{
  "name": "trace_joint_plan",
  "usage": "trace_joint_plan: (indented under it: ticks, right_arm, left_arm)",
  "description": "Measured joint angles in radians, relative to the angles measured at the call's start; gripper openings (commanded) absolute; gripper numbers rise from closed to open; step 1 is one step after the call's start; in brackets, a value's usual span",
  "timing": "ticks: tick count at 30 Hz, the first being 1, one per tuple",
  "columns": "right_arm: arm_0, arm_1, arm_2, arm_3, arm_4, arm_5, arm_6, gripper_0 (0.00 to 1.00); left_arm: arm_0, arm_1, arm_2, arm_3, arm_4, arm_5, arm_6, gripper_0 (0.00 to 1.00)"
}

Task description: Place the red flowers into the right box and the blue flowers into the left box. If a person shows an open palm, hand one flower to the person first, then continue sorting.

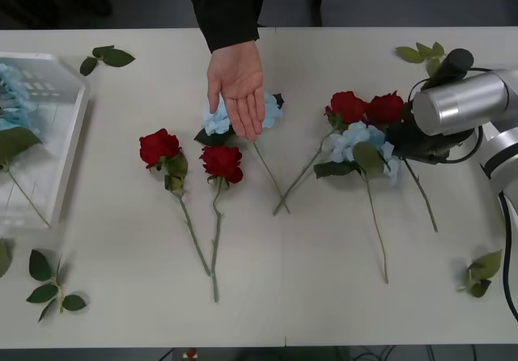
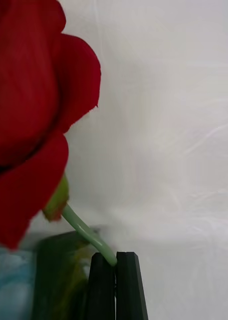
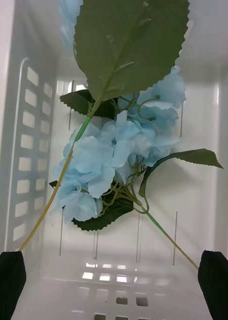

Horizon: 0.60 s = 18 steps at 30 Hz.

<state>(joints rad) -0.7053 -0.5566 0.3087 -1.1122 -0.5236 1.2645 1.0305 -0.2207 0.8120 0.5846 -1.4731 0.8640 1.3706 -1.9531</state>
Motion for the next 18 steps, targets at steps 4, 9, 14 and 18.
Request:
trace_joint_plan:
  ticks: [4,9,14,18]
  right_arm:
    - [0.001,-0.046,-0.047,-0.09,-0.042,0.062,0.0,0.0]
    - [0.001,-0.077,-0.145,-0.205,-0.049,0.15,0.002,0.0]
    - [0.001,-0.092,-0.229,-0.339,-0.124,0.221,0.023,0.0]
    - [0.001,-0.092,-0.317,-0.445,-0.214,0.227,0.152,0.0]
  left_arm:
    - [0.0,0.0,0.0,0.0,0.0,0.0,0.0,1.0]
    - [0.0,0.0,0.0,0.0,0.0,0.0,0.0,1.0]
    - [0.0,0.0,0.0,0.0,0.0,0.0,0.0,1.0]
    - [0.0,0.0,0.0,0.0,0.0,0.0,0.0,1.0]
